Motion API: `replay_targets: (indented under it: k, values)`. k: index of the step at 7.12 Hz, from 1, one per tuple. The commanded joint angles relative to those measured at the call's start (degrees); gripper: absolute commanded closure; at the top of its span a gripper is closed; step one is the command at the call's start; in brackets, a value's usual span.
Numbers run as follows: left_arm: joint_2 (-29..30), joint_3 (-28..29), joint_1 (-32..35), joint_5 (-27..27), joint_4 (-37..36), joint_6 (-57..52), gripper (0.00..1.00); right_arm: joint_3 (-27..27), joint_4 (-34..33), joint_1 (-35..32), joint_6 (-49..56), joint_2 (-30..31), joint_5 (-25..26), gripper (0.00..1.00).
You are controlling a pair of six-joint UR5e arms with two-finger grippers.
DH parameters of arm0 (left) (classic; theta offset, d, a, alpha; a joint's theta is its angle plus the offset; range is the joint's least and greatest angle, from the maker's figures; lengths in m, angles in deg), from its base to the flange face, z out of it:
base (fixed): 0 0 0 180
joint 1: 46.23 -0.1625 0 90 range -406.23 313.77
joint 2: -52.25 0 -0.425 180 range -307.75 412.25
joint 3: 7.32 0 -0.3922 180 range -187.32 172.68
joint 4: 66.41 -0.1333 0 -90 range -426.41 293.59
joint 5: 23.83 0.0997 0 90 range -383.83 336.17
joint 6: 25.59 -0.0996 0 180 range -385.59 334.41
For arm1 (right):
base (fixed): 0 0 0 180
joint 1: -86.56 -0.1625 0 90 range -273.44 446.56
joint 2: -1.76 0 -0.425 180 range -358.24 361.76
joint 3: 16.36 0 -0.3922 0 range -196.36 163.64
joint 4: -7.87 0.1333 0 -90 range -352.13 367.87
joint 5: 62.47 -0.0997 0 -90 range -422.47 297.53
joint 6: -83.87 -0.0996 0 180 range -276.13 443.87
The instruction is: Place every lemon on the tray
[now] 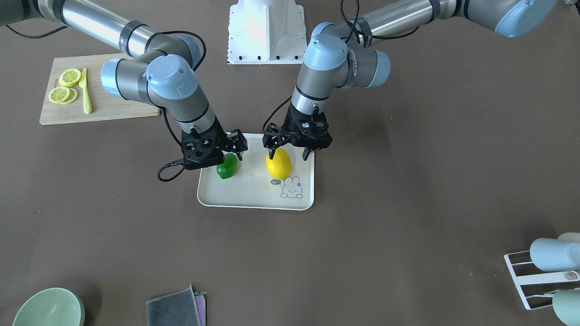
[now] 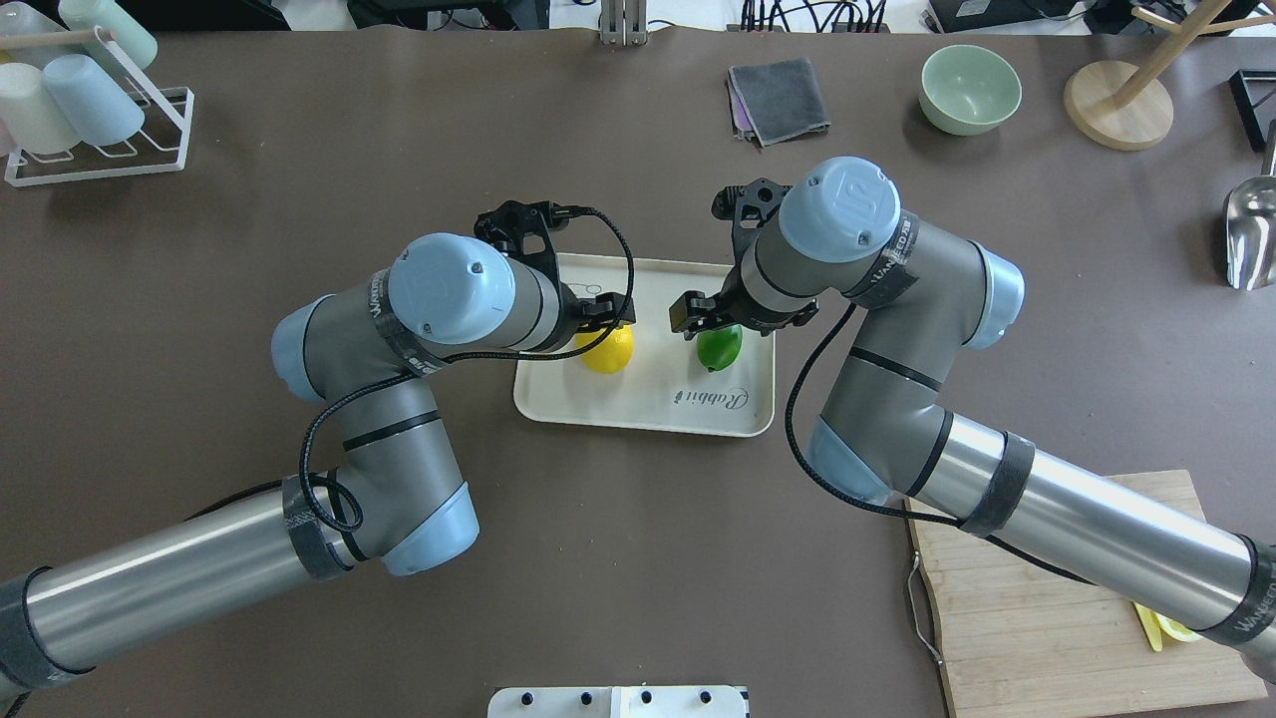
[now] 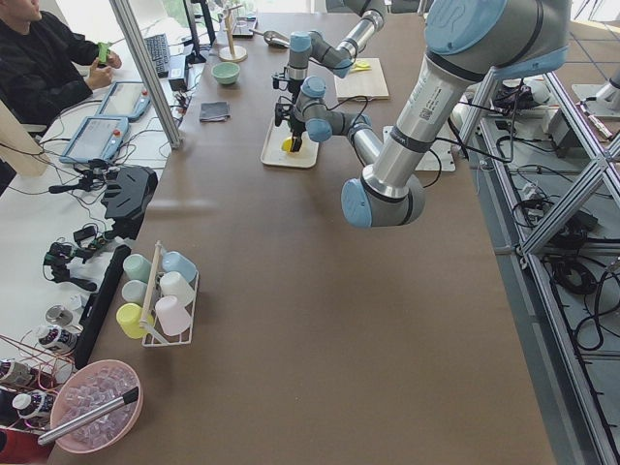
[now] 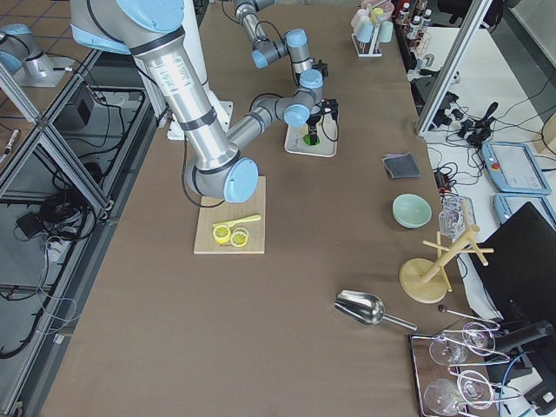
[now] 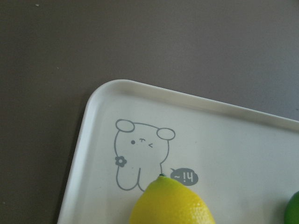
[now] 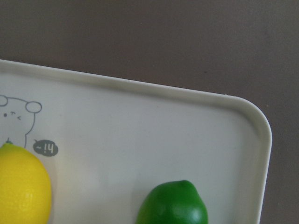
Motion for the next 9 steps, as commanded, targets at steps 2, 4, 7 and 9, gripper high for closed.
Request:
replay_targets:
  k: [2,4,7,9]
  values:
    - [-0.6,-4.1,8.2,-5.1,-6.0,-9.1,0.02,2.2,-0.9,-9.2,3.4,0.6,-7.3,0.00]
    - [-9.2,-12.6,15.5,-8.1,-6.6,-27.6,0.02,5.6,-1.7,-18.7,14.7,6.7,-14.5,0.00]
    - [-20.5,-14.7,28.9,-16.3,-4.2,-38.8,0.02,6.4,-0.8,-27.2,27.5,17.4,-17.6,0.00]
    - [-29.4,-14.3,35.5,-20.6,1.6,-43.6,0.02,9.3,-1.2,-32.2,29.0,25.3,-18.1,0.00]
